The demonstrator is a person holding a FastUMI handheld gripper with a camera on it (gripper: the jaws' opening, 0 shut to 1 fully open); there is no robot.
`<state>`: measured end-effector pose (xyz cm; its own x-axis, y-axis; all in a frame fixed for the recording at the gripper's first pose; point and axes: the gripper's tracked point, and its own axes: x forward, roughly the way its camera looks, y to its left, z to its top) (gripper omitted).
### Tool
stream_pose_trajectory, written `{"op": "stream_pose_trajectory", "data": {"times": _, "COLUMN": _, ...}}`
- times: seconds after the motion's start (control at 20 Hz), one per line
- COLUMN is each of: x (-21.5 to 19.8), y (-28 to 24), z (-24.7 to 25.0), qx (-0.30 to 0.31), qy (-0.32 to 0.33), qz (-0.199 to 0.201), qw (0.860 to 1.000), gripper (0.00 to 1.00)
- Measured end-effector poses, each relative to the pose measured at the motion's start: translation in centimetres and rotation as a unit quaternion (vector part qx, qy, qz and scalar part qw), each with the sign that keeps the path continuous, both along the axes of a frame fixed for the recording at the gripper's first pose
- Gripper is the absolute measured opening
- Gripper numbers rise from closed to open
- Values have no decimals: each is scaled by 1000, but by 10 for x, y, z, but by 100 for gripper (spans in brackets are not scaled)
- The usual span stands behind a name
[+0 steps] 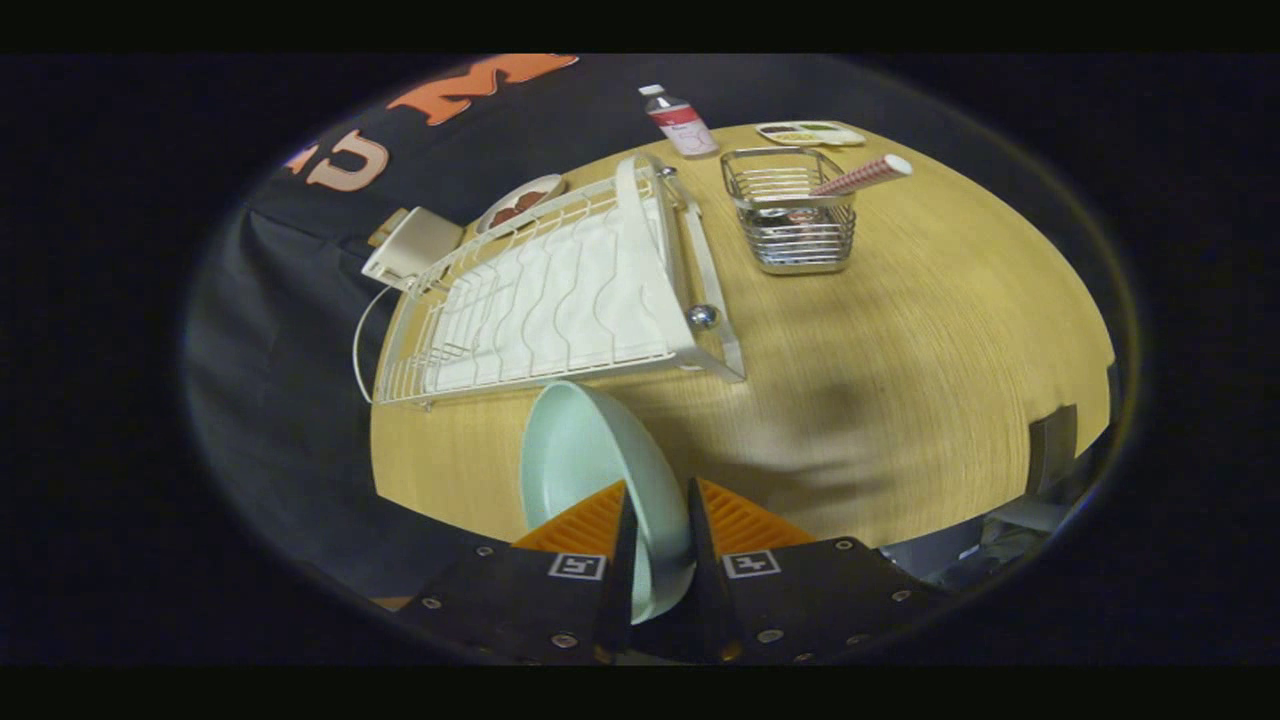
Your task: Take the plate from the dish rack, then take the spoon from the basket and place it into the plate.
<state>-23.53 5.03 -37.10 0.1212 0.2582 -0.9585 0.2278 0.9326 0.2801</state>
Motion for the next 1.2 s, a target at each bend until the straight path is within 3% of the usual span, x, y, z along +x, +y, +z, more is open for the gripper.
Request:
{"op": "stream_pose_trajectory", "data": {"times": 0.1, "x": -3, "y": -6, "z": -7, "qx": 1, "qy": 8, "qz": -2, "qw": 1000, "gripper": 32}}
{"op": "stream_pose_trajectory", "data": {"times": 0.3, "x": 9, "y": -8, "z": -10, "qx": 28, "qy": 3, "qz": -46, "qw": 999, "gripper": 32}}
{"op": "stream_pose_trajectory", "data": {"times": 0.6, "x": 41, "y": -29, "z": 8, "qx": 22, "qy": -63, "qz": -64, "qw": 996, "gripper": 32}}
{"op": "stream_pose_trajectory", "data": {"times": 0.7, "x": 56, "y": -45, "z": 16, "qx": 8, "qy": -97, "qz": -72, "qw": 993, "gripper": 36}}
{"op": "stream_pose_trajectory", "data": {"times": 0.95, "x": 85, "y": -84, "z": 29, "qx": -55, "qy": -179, "qz": -54, "qw": 981, "gripper": 58}}
{"op": "stream_pose_trajectory", "data": {"times": 1.2, "x": 117, "y": -101, "z": 39, "qx": -100, "qy": -270, "qz": -30, "qw": 957, "gripper": 60}}
